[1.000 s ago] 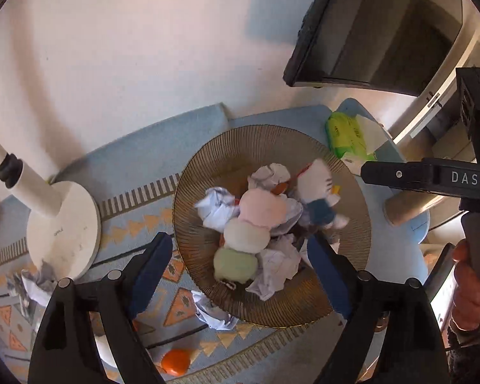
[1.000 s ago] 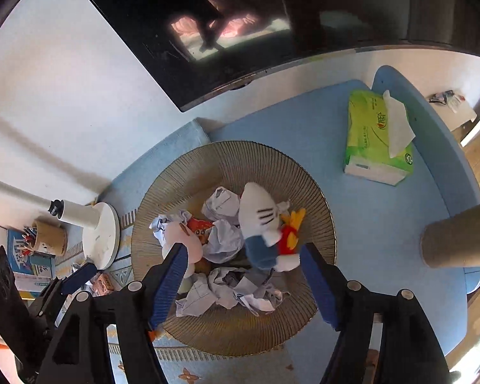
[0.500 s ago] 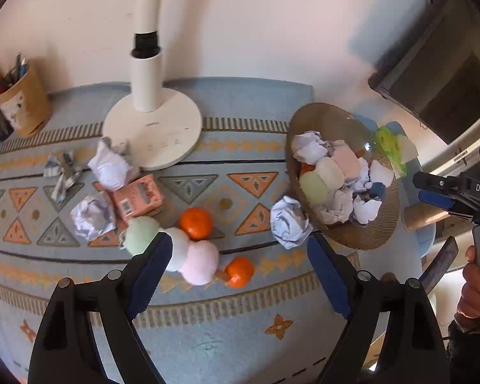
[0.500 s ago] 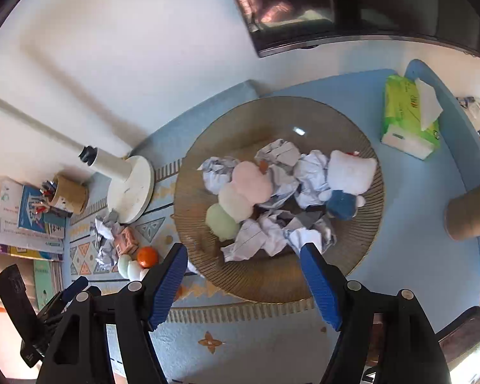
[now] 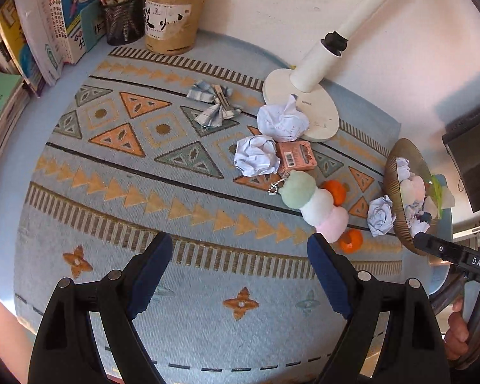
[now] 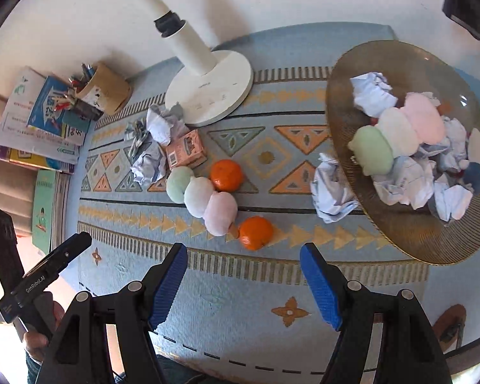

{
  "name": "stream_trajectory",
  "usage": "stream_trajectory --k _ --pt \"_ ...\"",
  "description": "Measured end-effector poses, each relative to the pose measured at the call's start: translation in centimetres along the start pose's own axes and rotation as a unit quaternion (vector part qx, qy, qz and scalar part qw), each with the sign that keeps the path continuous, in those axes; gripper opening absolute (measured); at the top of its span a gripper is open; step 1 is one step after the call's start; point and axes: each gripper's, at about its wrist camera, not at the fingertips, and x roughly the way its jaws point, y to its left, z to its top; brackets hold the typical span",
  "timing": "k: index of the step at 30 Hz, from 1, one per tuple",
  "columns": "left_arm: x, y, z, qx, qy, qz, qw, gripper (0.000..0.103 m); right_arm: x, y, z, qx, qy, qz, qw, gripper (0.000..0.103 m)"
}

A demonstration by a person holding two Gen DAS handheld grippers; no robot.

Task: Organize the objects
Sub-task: 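Grasp a paper ball with the left gripper while the right grasps another dango plush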

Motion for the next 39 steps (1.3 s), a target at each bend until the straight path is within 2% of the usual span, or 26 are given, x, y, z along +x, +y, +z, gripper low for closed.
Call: stream_trajectory --k 6,9,14,17,21,24,25,26,27,28,29,31,36,39 --pt "1.4 0.7 2.0 0.031 0.014 -0.009 0.9994 0.085 5.2 4.0 0.6 -0.059 0.026 -0.015 0.998 0.071" --pt "3.4 0.3 3.3 0.07 0.034 0.0 0.997 0.085 7.4 5.4 0.6 -0.091 0.024 -0.052 0.994 0.071" --pt "7.2 -0.8 5.3 0.136 0.061 0.014 0.9888 0.085 9.2 6.4 1.8 -0.126 0.014 -0.09 0.988 0.071" --pt "9.6 -1.6 6.7 0.164 0.075 0.013 0.9835 0.085 11.1 6.7 2.7 -0.151 0.036 -0.106 0.982 0.071" --pt "12.6 -2.7 7.9 0.209 0.088 0.03 0.9734 0.085 13.6 7.4 3.3 -0.187 0.064 -0.124 0.972 0.071" --pt "13.8 -3.2 8.4 0.23 0.092 0.018 0.9686 0.082 14.9 7.8 3.8 -0.198 0.075 -0.131 0.968 0.071" --pt "14.0 -3.3 8.4 0.234 0.092 0.014 0.9677 0.076 14.9 7.8 3.9 -0.199 0.073 -0.132 0.968 0.071" --pt "14.1 -3.4 8.4 0.237 0.092 0.011 0.967 0.071 14.8 7.8 4.1 -0.199 0.069 -0.13 0.969 0.064" --pt "14.0 -3.4 8.4 0.241 0.084 0.013 0.9667 0.065 14.6 7.7 4.1 -0.2 0.066 -0.128 0.969 0.063" --pt "13.9 -3.5 8.3 0.244 0.079 0.01 0.9666 0.052 14.5 7.7 4.0 -0.2 0.062 -0.128 0.969 0.061" --pt "13.7 -3.4 8.3 0.243 0.077 0.008 0.9669 0.048 14.3 7.6 3.8 -0.201 0.056 -0.129 0.969 0.059" --pt "13.3 -3.1 8.2 0.231 0.075 0.003 0.9701 0.044 14.0 7.6 3.1 -0.2 0.054 -0.121 0.971 0.058" --pt "10.7 -2.4 7.2 0.199 0.056 -0.008 0.9783 0.043 11.5 8.0 0.8 -0.195 0.036 -0.093 0.976 0.057" --pt "8.5 -2.1 5.9 0.187 0.042 -0.007 0.9814 0.043 9.1 7.6 -0.5 -0.194 0.016 -0.101 0.976 0.057"
